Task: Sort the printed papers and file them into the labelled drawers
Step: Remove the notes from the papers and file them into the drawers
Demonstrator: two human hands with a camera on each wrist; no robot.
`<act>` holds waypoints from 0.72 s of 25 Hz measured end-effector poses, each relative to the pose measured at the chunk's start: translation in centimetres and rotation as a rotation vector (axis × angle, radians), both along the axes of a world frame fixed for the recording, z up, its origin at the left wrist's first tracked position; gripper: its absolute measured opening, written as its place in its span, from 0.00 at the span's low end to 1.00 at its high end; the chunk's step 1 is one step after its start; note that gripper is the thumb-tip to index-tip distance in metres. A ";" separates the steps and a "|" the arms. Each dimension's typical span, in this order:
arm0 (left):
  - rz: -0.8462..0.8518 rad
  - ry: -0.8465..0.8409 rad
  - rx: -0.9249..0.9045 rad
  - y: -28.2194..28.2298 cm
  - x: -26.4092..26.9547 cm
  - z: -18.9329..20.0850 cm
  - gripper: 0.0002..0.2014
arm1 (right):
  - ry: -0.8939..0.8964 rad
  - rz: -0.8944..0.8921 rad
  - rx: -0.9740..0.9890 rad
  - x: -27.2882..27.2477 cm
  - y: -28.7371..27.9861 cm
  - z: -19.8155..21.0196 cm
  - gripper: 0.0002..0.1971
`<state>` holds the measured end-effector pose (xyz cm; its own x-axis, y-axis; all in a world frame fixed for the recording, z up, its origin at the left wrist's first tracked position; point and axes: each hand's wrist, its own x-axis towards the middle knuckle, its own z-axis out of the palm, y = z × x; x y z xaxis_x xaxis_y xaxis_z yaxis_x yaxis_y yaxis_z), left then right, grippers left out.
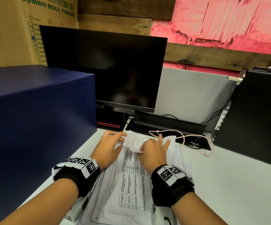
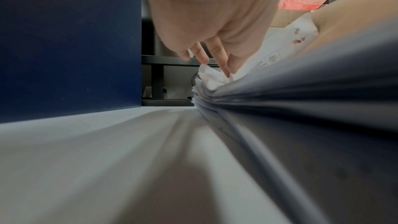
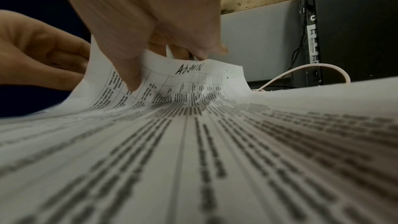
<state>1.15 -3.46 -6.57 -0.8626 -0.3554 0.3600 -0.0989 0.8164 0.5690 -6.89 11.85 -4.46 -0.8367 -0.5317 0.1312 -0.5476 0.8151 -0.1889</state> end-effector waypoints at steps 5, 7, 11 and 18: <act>0.009 -0.041 -0.032 0.2 0.1 0.3 0.13 | 0.055 0.076 -0.037 0.4 0.1 0.5 0.18; 0.016 -0.067 -0.069 0.1 0.0 0.3 0.09 | 0.124 0.143 -0.175 0.7 0.2 1.0 0.11; 0.018 -0.094 -0.085 -0.1 0.0 0.1 0.08 | 0.181 0.187 -0.417 0.6 0.3 1.2 0.10; -0.022 -0.084 -0.048 0.3 0.4 0.3 0.08 | 0.108 0.170 -0.135 0.3 0.2 0.8 0.15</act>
<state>1.53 -3.16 -6.30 -0.8978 -0.3205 0.3019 -0.1270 0.8450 0.5195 -6.59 12.05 -3.67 -0.7140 -0.6350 0.2948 -0.6976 0.6810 -0.2227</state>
